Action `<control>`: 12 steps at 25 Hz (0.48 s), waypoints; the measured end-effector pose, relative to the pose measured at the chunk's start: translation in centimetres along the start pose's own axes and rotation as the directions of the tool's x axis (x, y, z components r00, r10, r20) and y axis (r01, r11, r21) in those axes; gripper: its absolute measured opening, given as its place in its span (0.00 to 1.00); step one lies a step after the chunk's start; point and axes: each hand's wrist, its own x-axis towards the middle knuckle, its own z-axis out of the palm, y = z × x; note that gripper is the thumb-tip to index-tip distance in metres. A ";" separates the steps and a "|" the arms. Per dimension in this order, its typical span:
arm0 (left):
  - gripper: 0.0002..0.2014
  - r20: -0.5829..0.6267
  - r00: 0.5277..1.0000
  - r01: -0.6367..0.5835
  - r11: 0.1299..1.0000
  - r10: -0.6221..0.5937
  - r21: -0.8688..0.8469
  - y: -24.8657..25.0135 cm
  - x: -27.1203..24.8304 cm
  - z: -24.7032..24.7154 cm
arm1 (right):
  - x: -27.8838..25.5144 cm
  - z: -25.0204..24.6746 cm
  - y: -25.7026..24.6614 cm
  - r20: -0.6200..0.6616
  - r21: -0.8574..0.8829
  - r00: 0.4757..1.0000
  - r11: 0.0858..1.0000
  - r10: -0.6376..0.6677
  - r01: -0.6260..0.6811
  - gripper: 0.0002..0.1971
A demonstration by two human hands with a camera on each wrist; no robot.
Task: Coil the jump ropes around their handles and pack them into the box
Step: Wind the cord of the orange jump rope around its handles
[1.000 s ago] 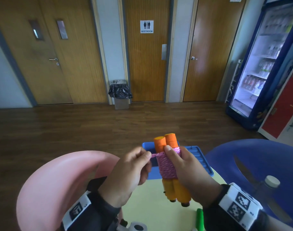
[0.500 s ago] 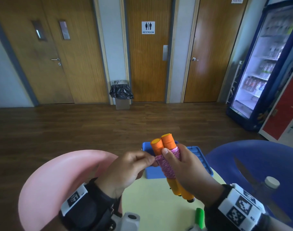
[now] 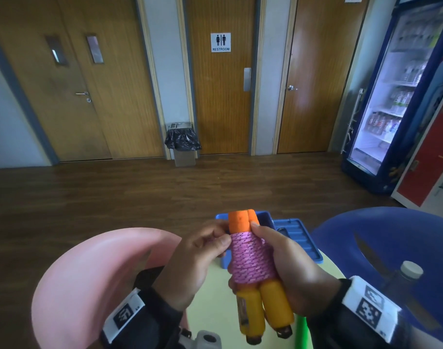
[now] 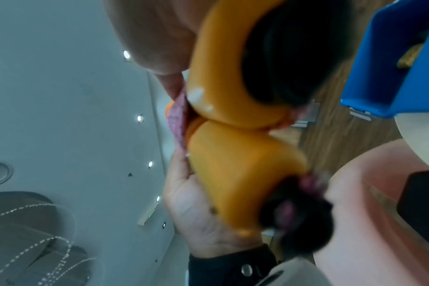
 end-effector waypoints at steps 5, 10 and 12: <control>0.15 0.056 0.994 0.108 0.941 -0.095 -0.320 0.5 0.0 1.3 | 0.4 0.1 0.1 0.132 0.043 0.990 0.998 0.045 -0.051 0.27; 0.16 -0.094 0.983 -0.130 0.962 0.156 0.242 0.3 0.0 1.7 | 1.9 -0.8 2.2 -0.022 -0.292 0.971 0.931 -0.236 0.220 0.39; 0.16 -0.085 0.962 -0.210 0.899 0.260 0.383 0.8 -0.1 2.5 | 1.6 -0.5 2.8 0.018 -0.276 0.953 0.915 -0.302 0.295 0.38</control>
